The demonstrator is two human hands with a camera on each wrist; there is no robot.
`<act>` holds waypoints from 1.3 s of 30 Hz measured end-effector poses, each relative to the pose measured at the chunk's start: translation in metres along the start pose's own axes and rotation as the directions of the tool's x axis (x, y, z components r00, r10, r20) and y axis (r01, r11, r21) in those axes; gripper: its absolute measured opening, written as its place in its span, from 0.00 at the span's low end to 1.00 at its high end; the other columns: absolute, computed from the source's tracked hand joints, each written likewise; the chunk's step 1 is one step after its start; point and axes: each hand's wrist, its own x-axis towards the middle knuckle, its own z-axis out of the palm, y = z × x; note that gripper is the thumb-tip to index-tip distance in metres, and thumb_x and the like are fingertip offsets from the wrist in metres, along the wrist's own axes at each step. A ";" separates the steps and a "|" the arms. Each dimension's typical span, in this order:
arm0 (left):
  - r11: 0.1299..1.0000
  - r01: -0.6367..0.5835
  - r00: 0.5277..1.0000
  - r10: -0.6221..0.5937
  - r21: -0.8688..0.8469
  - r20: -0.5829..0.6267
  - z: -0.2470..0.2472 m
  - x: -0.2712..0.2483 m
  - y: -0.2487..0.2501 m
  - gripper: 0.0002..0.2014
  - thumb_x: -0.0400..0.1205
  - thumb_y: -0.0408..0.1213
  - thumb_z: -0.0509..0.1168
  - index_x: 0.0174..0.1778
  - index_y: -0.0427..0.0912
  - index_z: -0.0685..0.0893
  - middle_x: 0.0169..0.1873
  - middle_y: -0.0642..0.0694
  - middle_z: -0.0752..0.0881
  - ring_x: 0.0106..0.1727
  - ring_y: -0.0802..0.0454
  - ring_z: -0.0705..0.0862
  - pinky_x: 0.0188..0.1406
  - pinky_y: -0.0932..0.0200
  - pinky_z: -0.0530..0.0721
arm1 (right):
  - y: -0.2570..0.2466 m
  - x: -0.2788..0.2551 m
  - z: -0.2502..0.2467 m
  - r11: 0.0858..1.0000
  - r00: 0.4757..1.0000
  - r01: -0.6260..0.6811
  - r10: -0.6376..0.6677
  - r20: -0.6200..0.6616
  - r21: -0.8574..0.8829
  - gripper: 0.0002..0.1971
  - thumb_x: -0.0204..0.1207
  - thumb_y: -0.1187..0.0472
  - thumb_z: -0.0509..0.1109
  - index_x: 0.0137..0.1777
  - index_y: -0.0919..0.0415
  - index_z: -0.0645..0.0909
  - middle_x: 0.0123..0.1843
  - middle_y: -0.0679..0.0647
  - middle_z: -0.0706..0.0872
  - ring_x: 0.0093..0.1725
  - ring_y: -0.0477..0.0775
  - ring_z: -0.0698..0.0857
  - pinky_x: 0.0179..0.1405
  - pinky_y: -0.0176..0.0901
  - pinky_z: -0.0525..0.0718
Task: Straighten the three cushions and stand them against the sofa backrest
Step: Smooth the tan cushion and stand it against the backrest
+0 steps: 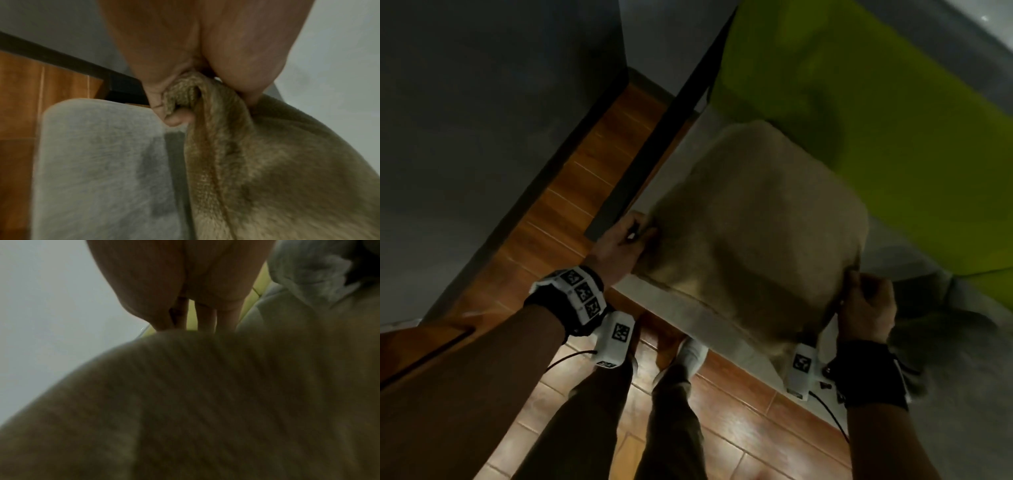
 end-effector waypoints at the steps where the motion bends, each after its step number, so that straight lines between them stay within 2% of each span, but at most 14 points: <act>1: 0.997 0.075 0.997 -0.075 0.001 -0.034 0.002 0.000 -0.004 0.02 0.87 0.50 0.62 0.49 0.60 0.78 0.46 0.51 0.83 0.41 0.52 0.83 0.33 0.60 0.84 | 0.006 0.006 0.004 0.998 0.999 -0.033 0.035 0.039 -0.047 0.10 0.79 0.42 0.69 0.52 0.45 0.80 0.59 0.55 0.89 0.56 0.60 0.87 0.59 0.62 0.87; 3: 0.970 0.219 0.974 -0.211 0.104 -0.082 0.004 0.002 -0.016 0.09 0.85 0.53 0.64 0.54 0.54 0.79 0.44 0.47 0.83 0.36 0.51 0.81 0.27 0.59 0.81 | 0.006 0.009 0.012 0.981 0.970 -0.094 0.128 0.205 -0.171 0.09 0.80 0.43 0.67 0.54 0.43 0.79 0.64 0.55 0.88 0.59 0.60 0.87 0.62 0.63 0.87; 6: 0.912 0.352 0.936 -0.337 0.211 -0.104 0.000 0.002 -0.036 0.14 0.83 0.51 0.67 0.57 0.46 0.77 0.46 0.44 0.84 0.39 0.50 0.81 0.35 0.56 0.79 | -0.017 -0.005 0.028 0.879 0.909 0.316 -0.173 0.378 -0.357 0.23 0.83 0.44 0.66 0.73 0.54 0.77 0.74 0.51 0.78 0.70 0.57 0.79 0.68 0.51 0.77; 8: 0.919 0.368 0.929 -0.361 0.140 -0.076 -0.003 -0.001 -0.044 0.11 0.84 0.48 0.67 0.55 0.47 0.77 0.42 0.44 0.84 0.39 0.48 0.81 0.37 0.55 0.79 | -0.043 -0.031 0.044 0.691 0.740 0.638 -0.428 0.518 -0.340 0.37 0.78 0.35 0.64 0.84 0.50 0.67 0.86 0.50 0.65 0.85 0.60 0.64 0.81 0.57 0.64; 11: 0.942 0.293 0.955 -0.278 0.165 -0.105 -0.015 -0.008 -0.053 0.08 0.84 0.45 0.68 0.54 0.46 0.81 0.40 0.43 0.87 0.35 0.46 0.82 0.36 0.52 0.82 | -0.054 -0.060 0.077 0.517 0.558 0.792 -0.395 0.730 -0.326 0.56 0.66 0.18 0.61 0.87 0.33 0.35 0.89 0.45 0.29 0.88 0.64 0.29 0.81 0.73 0.28; 14: 0.954 0.260 0.941 -0.216 0.147 -0.259 -0.028 -0.011 -0.069 0.09 0.82 0.42 0.71 0.52 0.40 0.84 0.41 0.37 0.87 0.36 0.43 0.85 0.32 0.56 0.83 | -0.046 -0.057 0.098 0.507 0.577 0.765 -0.265 0.773 -0.397 0.62 0.58 0.11 0.59 0.79 0.26 0.19 0.84 0.43 0.17 0.84 0.62 0.19 0.77 0.82 0.26; 19: 0.939 0.329 0.894 -0.277 0.096 -0.351 -0.018 -0.010 -0.075 0.08 0.83 0.31 0.68 0.57 0.39 0.83 0.44 0.41 0.86 0.44 0.40 0.88 0.29 0.61 0.80 | -0.041 -0.067 0.103 0.473 0.598 0.758 -0.229 0.768 -0.448 0.60 0.59 0.10 0.55 0.80 0.28 0.19 0.86 0.43 0.19 0.85 0.62 0.20 0.77 0.84 0.29; 22: 0.891 0.283 0.913 -0.137 0.354 -0.385 -0.008 -0.017 -0.053 0.21 0.83 0.38 0.66 0.72 0.50 0.73 0.69 0.40 0.76 0.61 0.41 0.81 0.52 0.52 0.85 | -0.040 -0.081 0.093 0.532 0.594 0.778 -0.450 0.667 -0.334 0.57 0.67 0.16 0.61 0.88 0.34 0.33 0.91 0.48 0.29 0.88 0.63 0.28 0.81 0.80 0.31; 24: 0.842 0.120 0.948 0.059 0.527 -0.311 0.005 -0.027 -0.026 0.31 0.82 0.51 0.66 0.80 0.59 0.62 0.79 0.47 0.64 0.77 0.39 0.67 0.70 0.39 0.77 | -0.033 -0.091 0.084 0.622 0.639 0.745 -0.561 0.526 -0.241 0.50 0.75 0.24 0.63 0.89 0.36 0.41 0.92 0.51 0.37 0.90 0.61 0.35 0.84 0.75 0.34; 26: 0.763 -0.141 0.953 0.276 0.630 -0.121 0.032 -0.028 0.002 0.34 0.82 0.58 0.61 0.83 0.64 0.55 0.85 0.52 0.54 0.84 0.40 0.56 0.78 0.35 0.65 | -0.028 -0.100 0.079 0.707 0.697 0.679 -0.536 0.476 -0.197 0.43 0.81 0.30 0.61 0.88 0.33 0.37 0.92 0.50 0.38 0.90 0.58 0.35 0.86 0.73 0.36; 29: 0.438 -0.462 0.839 0.497 0.772 0.220 0.078 0.002 0.025 0.33 0.84 0.61 0.51 0.86 0.62 0.51 0.88 0.44 0.45 0.88 0.37 0.47 0.84 0.34 0.50 | -0.022 -0.098 0.089 0.657 0.654 0.720 -0.535 0.535 -0.222 0.36 0.86 0.34 0.51 0.87 0.35 0.37 0.91 0.46 0.38 0.90 0.54 0.34 0.85 0.77 0.37; 31: 0.278 -0.451 0.851 0.419 0.848 0.315 0.095 0.032 0.024 0.33 0.83 0.66 0.46 0.85 0.68 0.46 0.88 0.44 0.41 0.88 0.35 0.44 0.82 0.28 0.47 | -0.013 -0.084 0.098 0.656 0.659 0.713 -0.508 0.555 -0.246 0.36 0.84 0.31 0.48 0.88 0.37 0.39 0.90 0.42 0.37 0.89 0.50 0.33 0.84 0.77 0.38; 35: 0.210 -0.416 0.907 0.169 0.885 0.386 0.094 0.073 0.006 0.36 0.77 0.77 0.40 0.79 0.78 0.31 0.85 0.51 0.27 0.86 0.39 0.31 0.78 0.21 0.39 | 0.036 -0.054 0.094 0.831 0.844 0.380 -0.132 0.519 -0.407 0.48 0.73 0.17 0.48 0.84 0.30 0.26 0.85 0.38 0.21 0.88 0.51 0.27 0.83 0.75 0.32; 39: 0.159 -0.415 0.909 0.020 0.896 0.417 0.102 0.069 0.006 0.51 0.65 0.85 0.45 0.78 0.75 0.25 0.81 0.50 0.19 0.83 0.37 0.24 0.77 0.20 0.36 | 0.071 -0.035 0.076 0.871 0.778 0.263 0.063 0.626 -0.415 0.50 0.71 0.16 0.47 0.84 0.31 0.24 0.86 0.38 0.21 0.88 0.53 0.28 0.80 0.80 0.29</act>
